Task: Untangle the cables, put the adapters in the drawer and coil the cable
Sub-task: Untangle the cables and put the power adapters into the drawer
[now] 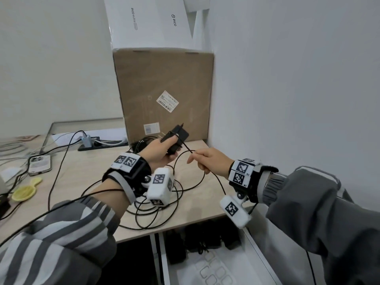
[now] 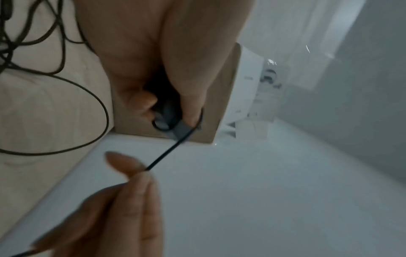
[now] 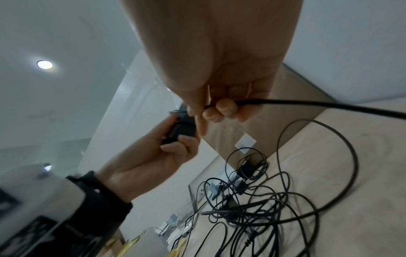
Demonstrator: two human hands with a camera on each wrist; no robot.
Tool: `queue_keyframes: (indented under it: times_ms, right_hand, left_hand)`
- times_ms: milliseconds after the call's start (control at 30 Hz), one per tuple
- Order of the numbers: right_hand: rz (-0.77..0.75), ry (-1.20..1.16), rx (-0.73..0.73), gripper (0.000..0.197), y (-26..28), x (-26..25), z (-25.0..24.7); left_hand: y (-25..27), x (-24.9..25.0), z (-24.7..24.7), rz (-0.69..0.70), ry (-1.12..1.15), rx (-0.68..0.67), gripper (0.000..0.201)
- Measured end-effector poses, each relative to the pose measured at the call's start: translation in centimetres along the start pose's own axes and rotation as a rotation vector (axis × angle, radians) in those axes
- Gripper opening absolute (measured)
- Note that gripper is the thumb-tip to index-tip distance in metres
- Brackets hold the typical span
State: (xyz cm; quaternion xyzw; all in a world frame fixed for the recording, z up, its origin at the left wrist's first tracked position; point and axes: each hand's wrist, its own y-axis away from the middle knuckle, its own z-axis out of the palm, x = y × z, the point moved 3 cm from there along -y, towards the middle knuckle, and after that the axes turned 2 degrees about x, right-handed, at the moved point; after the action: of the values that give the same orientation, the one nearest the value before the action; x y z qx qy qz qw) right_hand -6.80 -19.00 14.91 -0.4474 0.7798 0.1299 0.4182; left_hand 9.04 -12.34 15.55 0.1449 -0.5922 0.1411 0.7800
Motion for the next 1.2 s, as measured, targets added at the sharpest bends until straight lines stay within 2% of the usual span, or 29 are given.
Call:
queue_keyframes:
  times_ms: [133,233,333,433,533,600,667,733,800,833,900,967,1033,1100,1133,1167,1200]
  right_hand:
    - [0.062,-0.131,-0.08,0.034,0.7,1.4,-0.2]
    - [0.112,-0.02,-0.129,0.038,0.2,1.8,-0.6]
    - [0.063,0.298,-0.14,0.031,-1.1,1.9,-1.8]
    - [0.072,0.388,-0.187,0.036,-1.8,1.4,-2.6]
    - [0.084,0.418,-0.182,0.021,-2.0,0.3,-2.3]
    - [0.072,0.386,-0.098,0.018,-1.9,-0.2,-2.1]
    - [0.052,0.301,0.008,0.023,-1.5,-0.8,-1.7]
    - [0.037,0.153,0.064,0.027,-0.9,-0.9,-0.8]
    - [0.049,-0.057,0.083,0.028,-0.3,-0.6,0.5]
    - [0.05,-0.154,0.072,0.027,0.0,-0.4,1.2]
    - [0.041,-0.264,0.01,0.028,0.1,0.3,2.0]
    - [0.033,-0.237,-0.044,0.033,-0.2,1.1,1.7]
    - [0.015,-0.014,-0.065,0.036,-0.6,1.6,0.4]
    - [0.014,0.201,-0.093,0.036,-0.8,1.9,-1.1]
    - [0.024,0.24,-0.102,0.035,-0.9,1.8,-1.7]
    - [0.036,0.26,-0.095,0.035,-0.9,1.6,-2.1]
    - [0.035,0.264,-0.068,0.034,-0.9,1.3,-2.3]
  left_hand:
    - [1.7,1.0,1.4,-0.03,-0.083,-0.29,0.028]
    - [3.1,0.9,2.1,-0.024,-0.206,-0.448,0.028]
    - [3.8,-0.5,2.3,-0.077,-0.426,-0.526,0.028]
    - [4.1,-1.6,2.5,-0.183,-0.784,-0.517,0.026]
    - [2.7,-1.5,2.1,-0.203,-1.126,-0.363,0.033]
    - [1.7,-1.1,1.6,-0.092,-1.343,-0.152,0.04]
    - [1.2,-0.9,0.9,0.045,-1.402,0.107,0.038]
    - [0.6,-1.1,0.0,0.185,-1.189,0.335,0.037]
    - [0.0,-1.2,-0.7,0.272,-0.746,0.413,0.04]
    - [-0.1,-1.3,-0.6,0.276,-0.487,0.374,0.039]
    - [0.0,-1.3,0.4,0.189,-0.071,0.168,0.034]
    - [1.2,-0.7,1.6,0.053,0.057,-0.088,0.033]
    - [2.2,-0.5,1.8,-0.045,-0.123,-0.294,0.033]
    - [3.1,-0.8,1.1,-0.128,-0.477,-0.451,0.033]
    - [3.5,-0.9,0.8,-0.175,-0.677,-0.486,0.032]
    - [3.5,-1.1,0.4,-0.202,-0.898,-0.466,0.033]
    - [3.3,-1.0,0.0,-0.191,-1.126,-0.389,0.037]
